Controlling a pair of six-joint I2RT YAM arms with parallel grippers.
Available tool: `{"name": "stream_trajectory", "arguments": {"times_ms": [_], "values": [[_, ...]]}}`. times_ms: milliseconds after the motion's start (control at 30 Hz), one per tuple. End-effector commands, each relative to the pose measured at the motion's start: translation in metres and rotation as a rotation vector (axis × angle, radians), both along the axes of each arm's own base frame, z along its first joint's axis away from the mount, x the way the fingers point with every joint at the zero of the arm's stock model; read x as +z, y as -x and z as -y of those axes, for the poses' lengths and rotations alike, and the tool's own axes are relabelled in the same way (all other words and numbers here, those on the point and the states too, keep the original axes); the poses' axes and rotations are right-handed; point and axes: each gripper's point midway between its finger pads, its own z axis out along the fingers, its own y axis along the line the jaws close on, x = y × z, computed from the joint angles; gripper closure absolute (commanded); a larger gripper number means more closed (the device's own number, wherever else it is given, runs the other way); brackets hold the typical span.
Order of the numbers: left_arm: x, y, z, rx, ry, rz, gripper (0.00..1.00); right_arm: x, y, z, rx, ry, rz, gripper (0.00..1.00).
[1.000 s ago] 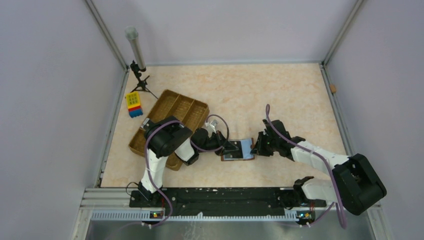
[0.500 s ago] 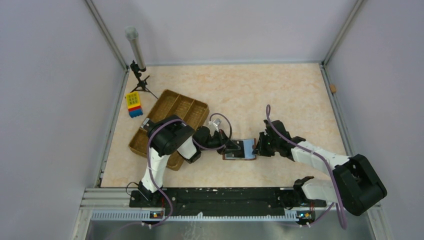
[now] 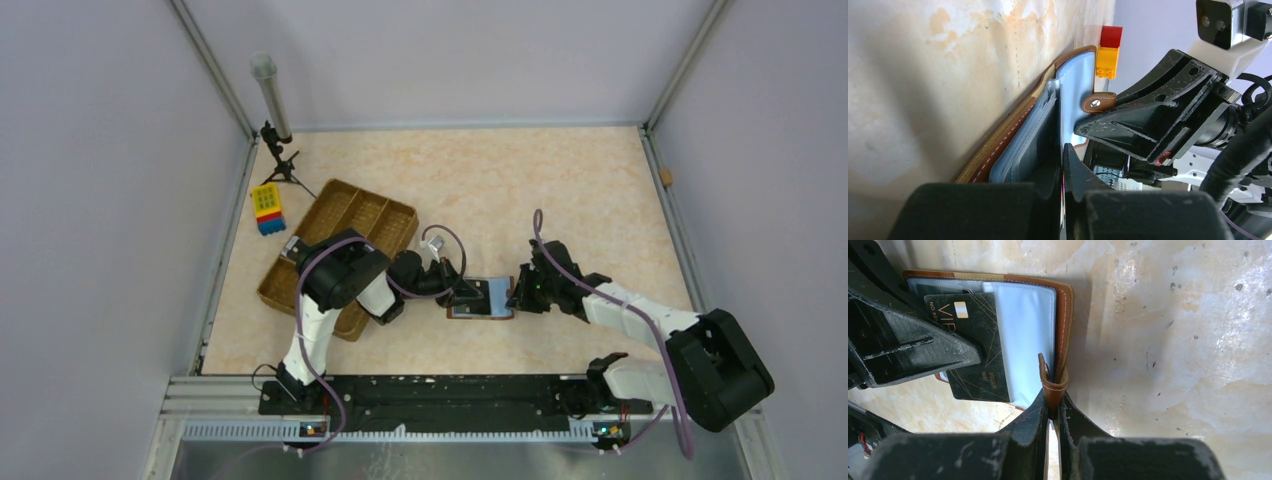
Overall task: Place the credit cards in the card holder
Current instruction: Insert the credit card into the card holder.
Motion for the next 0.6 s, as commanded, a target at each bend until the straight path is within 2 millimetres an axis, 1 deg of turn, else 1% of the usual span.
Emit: {"name": "stream_trajectory", "arguments": {"times_ms": [0,100,300,467,567], "values": [[-0.082,0.031,-0.025,0.016,-0.260,-0.185,1.00,0.025,-0.013,-0.024,0.015,-0.117,0.080,1.00],[-0.083,0.034,-0.030,0.028,-0.266,-0.203,1.00,0.030,-0.017,-0.024,0.004,-0.123,0.101,1.00],[-0.085,0.035,-0.039,0.067,-0.275,-0.217,1.00,0.030,-0.013,-0.019,-0.004,-0.112,0.102,1.00],[-0.083,0.031,-0.030,0.044,-0.243,-0.206,1.00,0.025,-0.008,-0.022,0.017,-0.123,0.077,1.00],[-0.081,0.028,-0.028,0.046,-0.237,-0.192,1.00,0.021,-0.004,-0.023,0.024,-0.126,0.060,1.00]]}}
